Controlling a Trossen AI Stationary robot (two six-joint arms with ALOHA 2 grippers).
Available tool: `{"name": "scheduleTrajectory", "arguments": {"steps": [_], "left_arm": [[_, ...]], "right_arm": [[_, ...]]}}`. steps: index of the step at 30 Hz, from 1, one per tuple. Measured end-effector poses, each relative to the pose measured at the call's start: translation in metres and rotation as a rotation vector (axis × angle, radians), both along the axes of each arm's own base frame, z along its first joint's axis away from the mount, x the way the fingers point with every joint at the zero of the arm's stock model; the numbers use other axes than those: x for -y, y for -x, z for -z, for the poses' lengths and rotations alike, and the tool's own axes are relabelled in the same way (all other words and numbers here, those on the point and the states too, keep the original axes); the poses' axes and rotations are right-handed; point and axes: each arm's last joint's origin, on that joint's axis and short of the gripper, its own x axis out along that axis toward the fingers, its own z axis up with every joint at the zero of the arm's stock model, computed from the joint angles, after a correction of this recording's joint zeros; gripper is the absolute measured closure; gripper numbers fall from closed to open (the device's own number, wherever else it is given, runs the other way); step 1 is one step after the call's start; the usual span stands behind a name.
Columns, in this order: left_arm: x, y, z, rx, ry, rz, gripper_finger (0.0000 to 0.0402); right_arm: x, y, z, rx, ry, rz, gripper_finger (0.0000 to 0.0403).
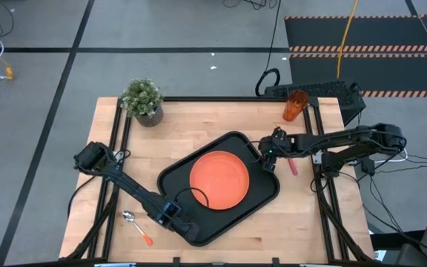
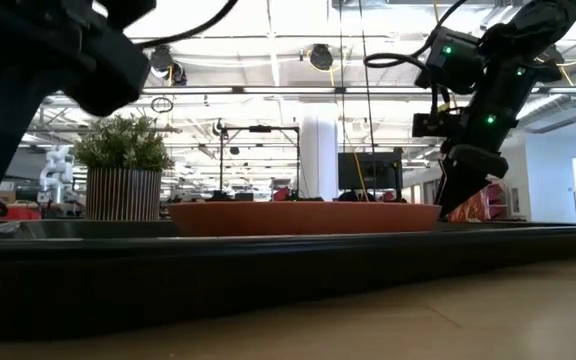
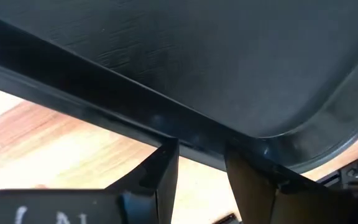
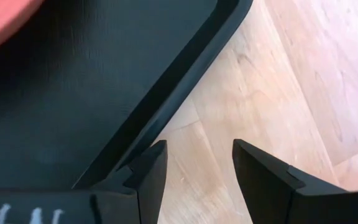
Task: Pick and place plate/cup/fork/spoon on tray
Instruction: Adjust the black tray on the table
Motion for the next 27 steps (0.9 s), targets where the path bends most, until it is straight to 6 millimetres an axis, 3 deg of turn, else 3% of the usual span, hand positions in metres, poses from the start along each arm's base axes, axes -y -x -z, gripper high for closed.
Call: {"name": "scheduleTrajectory", "arguments": {"steps": [8, 18, 23, 27], "left_arm": [[-0.005, 0.001, 0.004, -0.024, -0.01, 0.018, 0.0266], [-0.013, 0.012, -0.012, -0.059, -0.023, -0.001, 0.0266], [-0.014, 0.008, -0.013, 0.007, -0.052, 0.088, 0.0266], [-0.017, 0.003, -0.014, 0.048, -0.063, 0.026, 0.0266]], "right_arm": [[0.0, 0.0, -0.001, 0.008, -0.001, 0.002, 0.0226], [0.0, -0.001, -0.002, 0.017, 0.002, -0.002, 0.0226], [0.0, -0.002, -0.002, 0.025, 0.003, -0.003, 0.0226], [0.0, -0.003, -0.003, 0.042, 0.012, -0.015, 0.0226]]}}
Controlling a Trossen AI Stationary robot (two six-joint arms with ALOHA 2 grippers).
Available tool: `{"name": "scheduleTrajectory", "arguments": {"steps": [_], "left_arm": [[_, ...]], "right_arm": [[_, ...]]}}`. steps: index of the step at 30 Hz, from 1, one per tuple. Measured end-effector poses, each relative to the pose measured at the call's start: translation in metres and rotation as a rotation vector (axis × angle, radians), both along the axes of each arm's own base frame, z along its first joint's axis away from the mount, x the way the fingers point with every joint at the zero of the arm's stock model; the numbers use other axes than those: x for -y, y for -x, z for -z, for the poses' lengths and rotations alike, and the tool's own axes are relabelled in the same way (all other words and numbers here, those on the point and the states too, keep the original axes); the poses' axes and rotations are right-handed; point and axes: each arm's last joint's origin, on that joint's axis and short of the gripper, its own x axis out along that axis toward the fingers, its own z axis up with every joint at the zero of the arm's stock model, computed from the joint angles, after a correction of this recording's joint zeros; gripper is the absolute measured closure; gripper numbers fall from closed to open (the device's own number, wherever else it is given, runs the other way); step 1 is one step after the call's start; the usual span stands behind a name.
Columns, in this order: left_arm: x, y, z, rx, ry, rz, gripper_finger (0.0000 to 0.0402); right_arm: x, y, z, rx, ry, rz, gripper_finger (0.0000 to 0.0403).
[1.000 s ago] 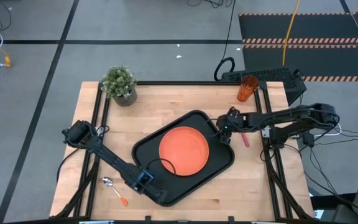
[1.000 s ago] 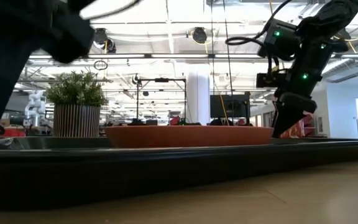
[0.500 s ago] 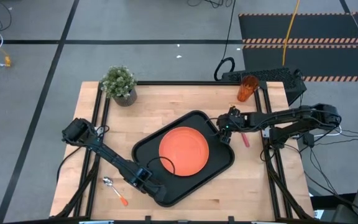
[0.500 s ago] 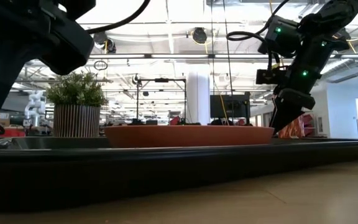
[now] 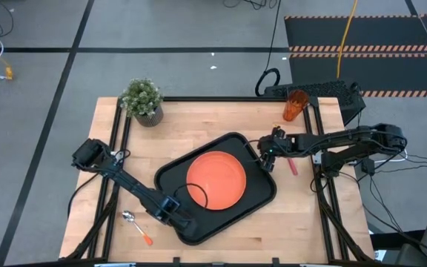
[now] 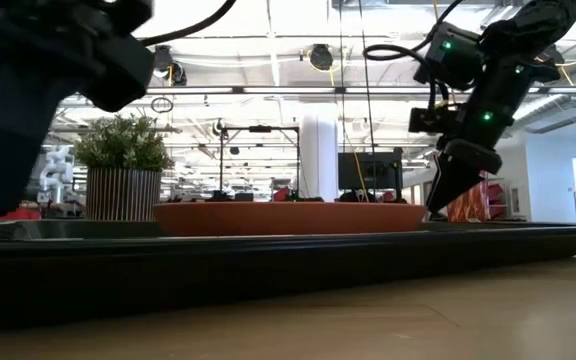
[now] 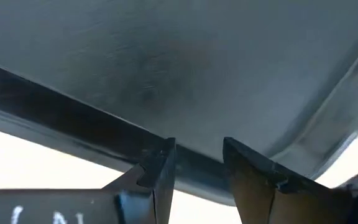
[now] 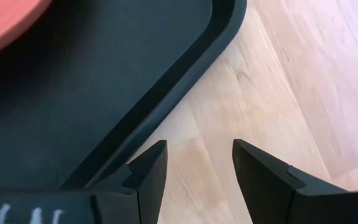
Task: Pick and place plate/cup/fork/spoon on tray
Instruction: Adjust the black tray on the table
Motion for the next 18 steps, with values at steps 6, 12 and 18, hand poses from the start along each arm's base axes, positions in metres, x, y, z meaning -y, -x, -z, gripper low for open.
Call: {"name": "scheduleTrajectory", "arguments": {"steps": [6, 12, 18], "left_arm": [[-0.006, -0.003, -0.001, -0.055, 0.058, -0.239, 0.0266], [-0.005, -0.002, -0.002, -0.124, 0.123, -0.356, 0.0266], [-0.008, 0.004, -0.028, -0.073, 0.188, -0.382, 0.0266]], "right_arm": [[0.0, -0.002, -0.001, 0.014, 0.012, -0.017, 0.0227], [0.0, 0.0, 0.0, -0.018, 0.028, -0.054, 0.0227], [0.0, 0.0, 0.0, -0.026, 0.036, -0.07, 0.0227]]}}
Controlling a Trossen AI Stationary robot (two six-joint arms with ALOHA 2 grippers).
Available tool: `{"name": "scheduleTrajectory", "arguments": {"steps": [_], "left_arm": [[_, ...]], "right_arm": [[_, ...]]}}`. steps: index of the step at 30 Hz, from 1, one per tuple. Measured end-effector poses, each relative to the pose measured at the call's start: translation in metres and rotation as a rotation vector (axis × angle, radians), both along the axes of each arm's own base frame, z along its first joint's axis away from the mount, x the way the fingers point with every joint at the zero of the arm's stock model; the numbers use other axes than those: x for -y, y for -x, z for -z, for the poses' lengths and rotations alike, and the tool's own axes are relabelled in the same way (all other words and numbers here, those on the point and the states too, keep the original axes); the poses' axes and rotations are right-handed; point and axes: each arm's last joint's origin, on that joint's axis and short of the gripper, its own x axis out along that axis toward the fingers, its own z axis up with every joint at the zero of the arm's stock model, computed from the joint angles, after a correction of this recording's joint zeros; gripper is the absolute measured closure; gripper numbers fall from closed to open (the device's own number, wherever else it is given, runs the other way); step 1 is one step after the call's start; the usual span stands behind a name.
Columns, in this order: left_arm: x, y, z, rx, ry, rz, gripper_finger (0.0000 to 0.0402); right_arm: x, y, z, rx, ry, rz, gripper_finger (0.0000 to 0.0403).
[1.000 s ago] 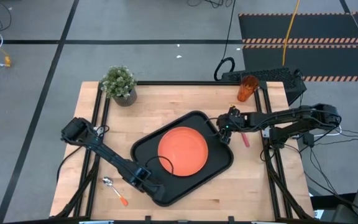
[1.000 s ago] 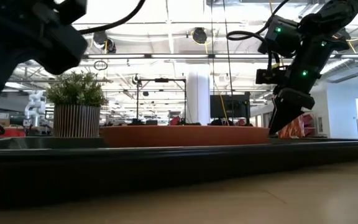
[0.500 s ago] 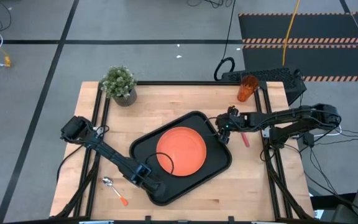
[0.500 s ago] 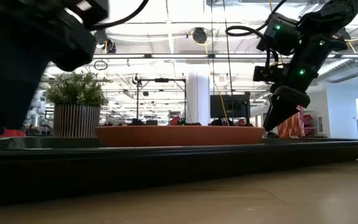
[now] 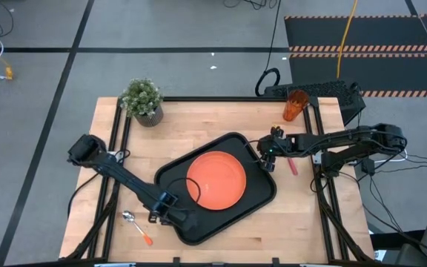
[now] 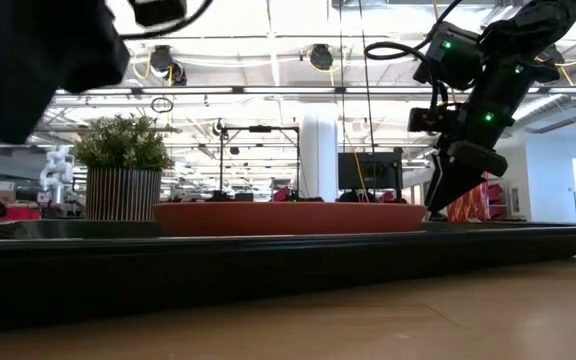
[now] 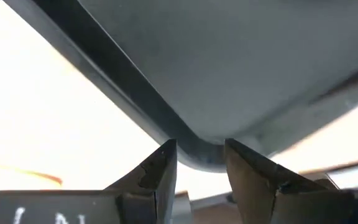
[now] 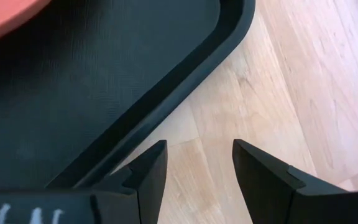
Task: Pick and place plate/cup/fork/spoon on tray
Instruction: Adjust the black tray on the table
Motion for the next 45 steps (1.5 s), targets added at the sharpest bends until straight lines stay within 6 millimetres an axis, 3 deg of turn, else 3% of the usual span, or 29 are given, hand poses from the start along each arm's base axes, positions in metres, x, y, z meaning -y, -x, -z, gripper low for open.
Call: {"name": "scheduleTrajectory", "arguments": {"steps": [4, 10, 20, 35, 45], "left_arm": [[-0.001, 0.008, -0.016, 0.024, 0.015, -0.001, 0.0266], [0.001, 0.026, -0.011, -0.135, -0.042, -0.069, 0.0266], [-0.001, 0.024, -0.003, -0.112, -0.102, -0.118, 0.0266], [-0.009, 0.037, 0.048, -0.089, -0.042, -0.147, 0.0266], [-0.018, 0.045, 0.061, -0.093, -0.083, -0.019, 0.0265]], "right_arm": [[0.0, 0.002, 0.004, -0.004, 0.001, -0.003, 0.0227], [-0.001, 0.005, 0.009, -0.013, 0.015, -0.03, 0.0227], [0.0, 0.001, 0.007, 0.036, 0.031, -0.043, 0.0227], [0.0, 0.002, 0.008, 0.026, 0.029, -0.044, 0.0227], [-0.003, 0.001, 0.008, 0.043, -0.058, -0.096, 0.0227]]}}
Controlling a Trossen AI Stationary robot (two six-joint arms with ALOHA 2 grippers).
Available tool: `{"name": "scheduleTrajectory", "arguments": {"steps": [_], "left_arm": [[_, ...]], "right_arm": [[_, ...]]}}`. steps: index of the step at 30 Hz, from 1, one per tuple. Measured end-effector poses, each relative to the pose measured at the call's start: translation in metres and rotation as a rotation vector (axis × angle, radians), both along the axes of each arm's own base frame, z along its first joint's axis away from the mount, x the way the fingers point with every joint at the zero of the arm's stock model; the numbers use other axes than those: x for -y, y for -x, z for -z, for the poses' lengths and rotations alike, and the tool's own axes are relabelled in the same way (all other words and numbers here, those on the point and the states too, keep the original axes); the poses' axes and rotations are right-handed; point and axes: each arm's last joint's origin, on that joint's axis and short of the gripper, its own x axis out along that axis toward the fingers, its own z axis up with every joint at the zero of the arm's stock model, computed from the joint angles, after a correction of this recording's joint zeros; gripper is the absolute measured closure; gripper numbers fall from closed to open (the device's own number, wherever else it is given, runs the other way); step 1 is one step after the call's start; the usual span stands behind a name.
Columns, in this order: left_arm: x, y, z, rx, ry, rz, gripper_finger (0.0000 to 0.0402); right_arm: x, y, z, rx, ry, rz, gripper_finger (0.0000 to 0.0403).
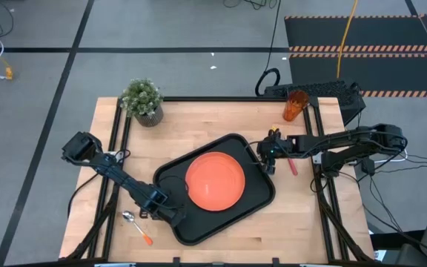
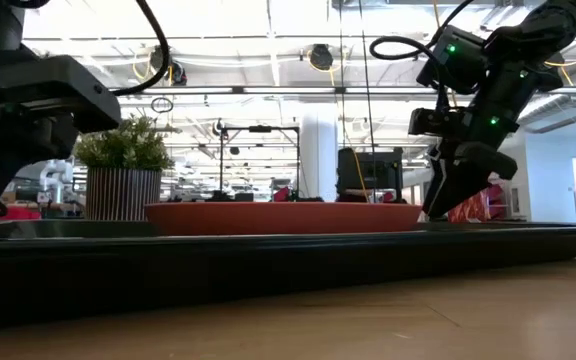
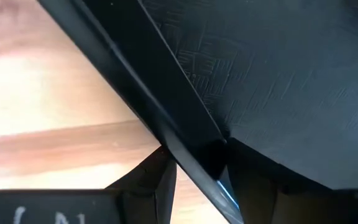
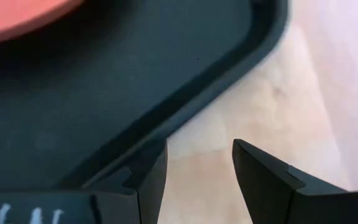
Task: Pick and place plate/cup/fork/spoon on tray
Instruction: Adjust the black tray on the table
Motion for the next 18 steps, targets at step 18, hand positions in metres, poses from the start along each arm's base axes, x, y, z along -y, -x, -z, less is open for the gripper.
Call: {"name": "scheduleTrajectory", "arguments": {"steps": [18], "left_arm": [[-0.025, -0.003, 0.002, -0.027, -0.112, 0.277, 0.0266]], "right_arm": [[-0.003, -0.002, -0.001, 0.049, -0.127, 0.011, 0.0227]]}}
